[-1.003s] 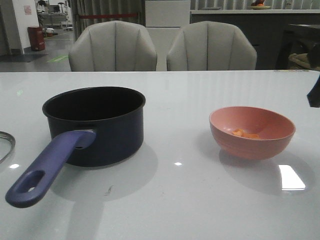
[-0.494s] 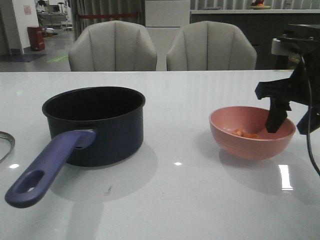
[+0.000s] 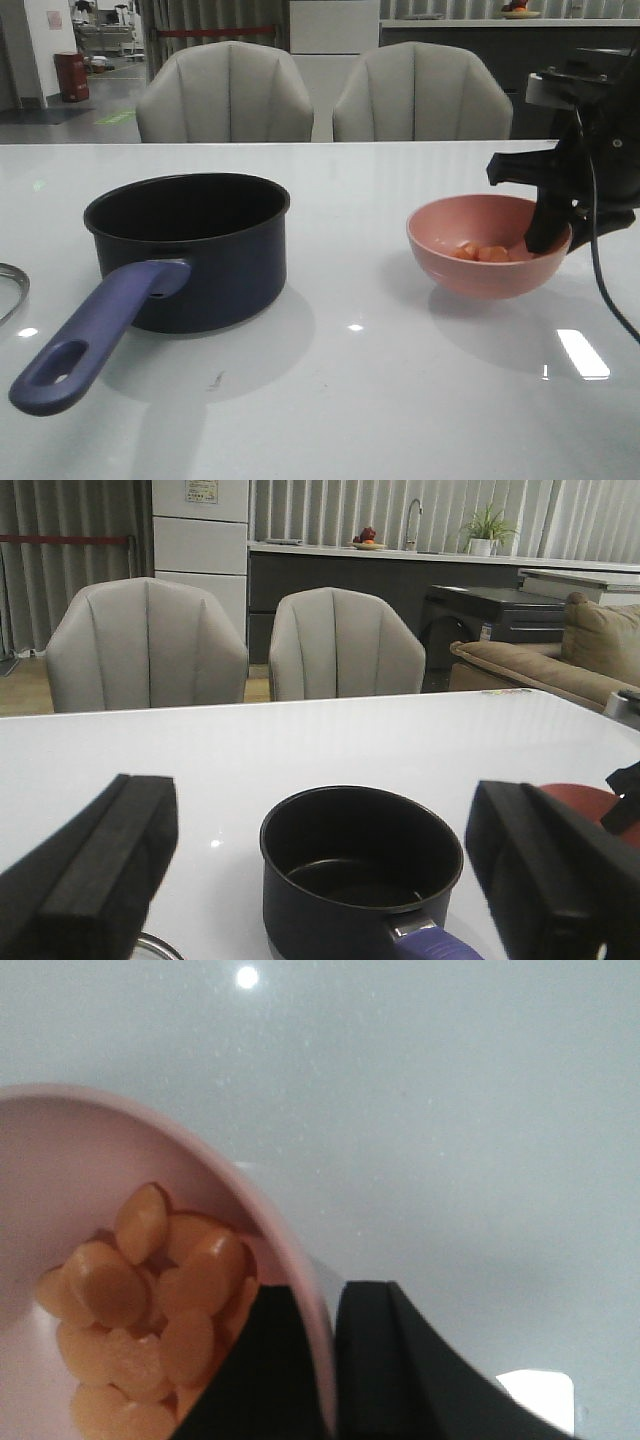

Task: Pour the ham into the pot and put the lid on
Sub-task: 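Grasp the rim of the pink bowl with the right gripper, then lift the pink bowl and carry it over the saucepan, then tilt the bowl with the right gripper to pour pieces into saucepan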

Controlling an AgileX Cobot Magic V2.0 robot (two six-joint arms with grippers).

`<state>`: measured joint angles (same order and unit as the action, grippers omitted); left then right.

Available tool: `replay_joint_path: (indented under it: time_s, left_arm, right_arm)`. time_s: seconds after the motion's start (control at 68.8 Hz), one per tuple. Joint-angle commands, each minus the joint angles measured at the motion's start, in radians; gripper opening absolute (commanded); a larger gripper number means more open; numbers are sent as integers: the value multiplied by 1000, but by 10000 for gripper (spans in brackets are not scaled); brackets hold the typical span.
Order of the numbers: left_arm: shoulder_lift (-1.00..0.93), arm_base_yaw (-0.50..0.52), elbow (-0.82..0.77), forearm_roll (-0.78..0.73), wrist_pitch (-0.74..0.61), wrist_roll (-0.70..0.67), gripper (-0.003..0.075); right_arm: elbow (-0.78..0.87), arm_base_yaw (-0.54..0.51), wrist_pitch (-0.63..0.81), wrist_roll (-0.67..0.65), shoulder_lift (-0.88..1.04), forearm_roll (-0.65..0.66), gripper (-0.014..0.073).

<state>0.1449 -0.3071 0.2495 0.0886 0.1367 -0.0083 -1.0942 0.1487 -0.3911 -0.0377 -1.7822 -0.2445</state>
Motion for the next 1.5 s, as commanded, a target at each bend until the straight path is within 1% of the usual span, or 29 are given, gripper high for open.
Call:
replay_joint_path:
  time_s: [0.0,0.131,0.262,0.393,0.538,0.698,0.742,0.872,0.916,0.974,1.061,1.149,1.192,1.294,1.381,1.396,1.44,1.483]
  left_arm:
    - [11,-7,27,11,-87,0,617]
    - [11,-7,27,11,-87,0,617]
    - [11,-7,27,11,-87,0,617]
    - [11,-7,27,11,-87,0,617]
    - [11,-7,27,11,-87,0,617]
    - [11,-7,27,11,-87,0,617]
    - [11,-7,27,11,-87,0,617]
    - [11,-7,27,11,-87,0,617]
    - [11,-7,27,11,-87,0,617]
    - [11,-7,27,11,-87,0,617]
    - [11,-7,27,11,-87,0,617]
    - [11,-7,27,11,-87,0,617]
    - [11,-7,27,11,-87,0,617]
    - [11,-7,27,11,-87,0,617]
    - [11,-7,27,11,-87,0,617]
    - [11,-7,27,11,-87,0,617]
    - [11,-7,27,11,-87,0,617]
    - [11,-7,27,11,-87,0,617]
  right_arm:
    - [-76,17,20,53,98,-10,138]
    - [-174,103,-65,144,150,-10,138]
    - [-266,197,-83,149,167,-10,138]
    - [-340,302,-46,149,148,-10,138]
    - [-384,383,34,149,101,-10,138]
    - [-384,422,206,149,57,-10,138]
    - [-365,428,275,149,53,-10,138]
    - [-276,448,527,149,53,-10,138]
    - [-232,453,634,149,53,-8,138]
    - [-181,464,760,150,51,11,138]
    - [-109,472,948,150,42,86,138]
    - [-69,474,1067,167,30,163,138]
    - [-60,474,1117,199,23,183,138]
    - [-58,481,1135,306,13,179,138]
    - [-58,499,1136,487,9,143,138]
    - [-58,503,1136,502,8,137,138]
    - [-58,521,1148,617,7,109,138]
    - [-58,531,1158,674,4,87,138]
